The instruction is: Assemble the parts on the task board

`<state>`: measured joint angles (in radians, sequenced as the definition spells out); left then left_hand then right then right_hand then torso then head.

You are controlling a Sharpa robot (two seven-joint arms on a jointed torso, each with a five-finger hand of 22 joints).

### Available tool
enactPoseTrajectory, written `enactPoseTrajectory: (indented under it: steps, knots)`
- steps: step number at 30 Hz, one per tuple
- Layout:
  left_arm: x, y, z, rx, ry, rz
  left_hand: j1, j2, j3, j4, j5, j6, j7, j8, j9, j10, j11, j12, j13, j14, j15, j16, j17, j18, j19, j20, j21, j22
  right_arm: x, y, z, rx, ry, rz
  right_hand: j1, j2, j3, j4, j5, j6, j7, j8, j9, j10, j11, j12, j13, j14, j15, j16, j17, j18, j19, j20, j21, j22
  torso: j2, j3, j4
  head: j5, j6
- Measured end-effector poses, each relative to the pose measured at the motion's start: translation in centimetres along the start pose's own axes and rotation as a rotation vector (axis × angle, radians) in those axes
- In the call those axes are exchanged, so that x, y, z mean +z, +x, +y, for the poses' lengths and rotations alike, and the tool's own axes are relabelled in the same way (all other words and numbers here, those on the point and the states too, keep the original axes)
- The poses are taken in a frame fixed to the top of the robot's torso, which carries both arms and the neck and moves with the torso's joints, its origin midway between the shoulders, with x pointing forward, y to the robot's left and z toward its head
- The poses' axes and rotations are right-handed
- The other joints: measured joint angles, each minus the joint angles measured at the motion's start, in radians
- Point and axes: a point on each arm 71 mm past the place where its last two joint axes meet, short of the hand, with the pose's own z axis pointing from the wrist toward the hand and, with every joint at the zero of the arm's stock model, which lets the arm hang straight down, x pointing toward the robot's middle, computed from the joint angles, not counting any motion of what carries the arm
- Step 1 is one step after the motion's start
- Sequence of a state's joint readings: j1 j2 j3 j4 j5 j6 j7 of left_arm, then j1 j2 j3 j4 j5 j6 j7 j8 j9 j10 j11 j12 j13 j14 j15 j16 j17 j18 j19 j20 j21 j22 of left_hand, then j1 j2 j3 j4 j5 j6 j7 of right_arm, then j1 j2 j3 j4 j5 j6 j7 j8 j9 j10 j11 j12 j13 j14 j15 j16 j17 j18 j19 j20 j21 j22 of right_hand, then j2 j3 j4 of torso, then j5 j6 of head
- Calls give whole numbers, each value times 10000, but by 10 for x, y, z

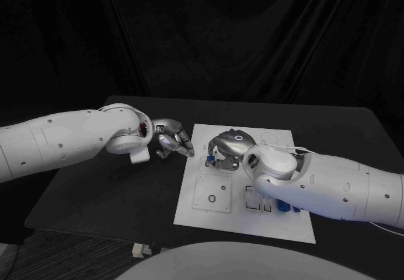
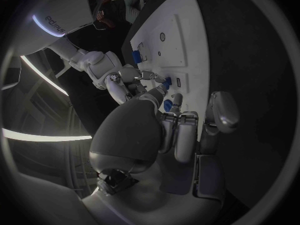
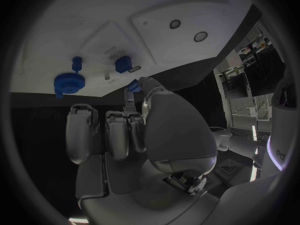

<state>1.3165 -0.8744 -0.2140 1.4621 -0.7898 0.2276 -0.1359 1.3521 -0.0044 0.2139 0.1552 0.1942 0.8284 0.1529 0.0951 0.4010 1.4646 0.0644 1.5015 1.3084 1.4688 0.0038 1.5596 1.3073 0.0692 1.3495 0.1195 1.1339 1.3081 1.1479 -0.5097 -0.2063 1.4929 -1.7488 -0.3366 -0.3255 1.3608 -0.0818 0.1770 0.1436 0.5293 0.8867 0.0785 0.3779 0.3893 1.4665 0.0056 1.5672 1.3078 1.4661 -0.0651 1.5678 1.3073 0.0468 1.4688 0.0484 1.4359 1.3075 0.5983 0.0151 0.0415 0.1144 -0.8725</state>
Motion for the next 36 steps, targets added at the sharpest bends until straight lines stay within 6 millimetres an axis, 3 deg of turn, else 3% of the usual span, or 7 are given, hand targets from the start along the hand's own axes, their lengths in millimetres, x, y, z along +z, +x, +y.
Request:
enactPoseTrajectory:
  steps: [6, 9, 17, 22, 29, 31, 36]
  knots:
    - [7, 5, 0, 0, -32, 181, -344, -102, -389, 388, 53, 340, -100, 324, -137, 0, 0, -1, -4, 0, 0, 0, 0, 7, -40, -40, -19, -1, -2, -7, 6, 144, -222, -390, -1, -1, -3, -3, -6, 3, -2, 0, -1, 0, 0, 0, 0, 0, 0, 0, 0, -1, 0, 0, 0, 0, 0, 1, -1, -6, 0]
    - [10, 6, -1, 8, -25, 234, -515, -177, -651, 647, -57, 478, -164, 544, -171, 0, 0, -1, -4, 0, 0, -42, 6, 157, -54, -54, -77, -1, -3, -9, 8, 204, -306, -506, -1, -1, -3, -3, -7, 3, -2, -1, -1, 0, 0, 0, -1, 0, 0, 0, 0, -1, 0, 0, 0, 0, 0, 1, -1, 15, 0]
    - [14, 6, -3, 23, 82, 251, -801, -226, -1298, 981, -574, 478, -164, 826, -252, 37, -36, 0, -4, 0, 0, -41, 8, 156, -90, -90, -194, -2, -3, -11, 12, 278, -442, -656, -2, -2, -4, -3, -8, 0, 0, -6, 0, 1, 0, 0, -2, 0, 0, 0, 0, 0, 0, 0, 0, -1, -1, 1, -1, 17, 0]
    - [16, 6, -4, 29, 214, 247, -895, -212, -1786, 1195, -1315, 434, -208, 1024, -333, 37, -36, -1, -4, -1, 0, -80, 8, 156, -126, -126, -233, -3, -3, -11, 14, 293, -511, -674, -2, -2, -5, -3, -9, -6, 5, -19, 0, 0, 0, 0, -2, 0, 0, 0, 0, -1, 0, 0, 0, -2, -1, 3, -1, 11, 0]
    - [17, 6, -6, 32, 403, 235, -934, -172, -1971, 1221, -1372, 236, -154, 1024, -414, 37, -36, -117, -4, -1, -1, -80, 7, 154, -162, -90, -349, -3, -2, -11, 16, 305, -600, -678, -2, -2, -5, -3, -45, -9, 7, -34, -1, 1, 0, 0, -3, 0, 0, 0, 0, 0, 0, 0, 0, -2, -2, 3, -1, 32, 0]
    - [17, 5, -6, 30, 447, 231, -872, -111, -2001, 1191, -1265, 213, -131, 1062, -441, 38, -36, -117, -4, -1, -1, -80, 6, 155, -199, -52, -349, -3, -2, -11, 17, 306, -614, -677, -3, -3, -6, -3, -45, -9, 7, -46, -2, 1, 0, 0, -3, 0, 0, 0, 0, -1, 0, 0, 0, -2, -2, 3, -1, 32, 0]
    - [17, 5, -7, 25, 578, 233, -292, 118, -2048, 940, 85, 165, -154, 1229, -539, 37, -36, -116, -2, -1, -1, -79, 6, 155, -199, -52, -388, -4, -2, -11, 18, 309, -651, -675, -58, -53, 57, -3, -46, -11, 9, -32, -14, 1, 0, 0, -3, 0, 0, 0, 0, 0, 0, 0, 0, -2, -2, 3, -1, 43, 0]
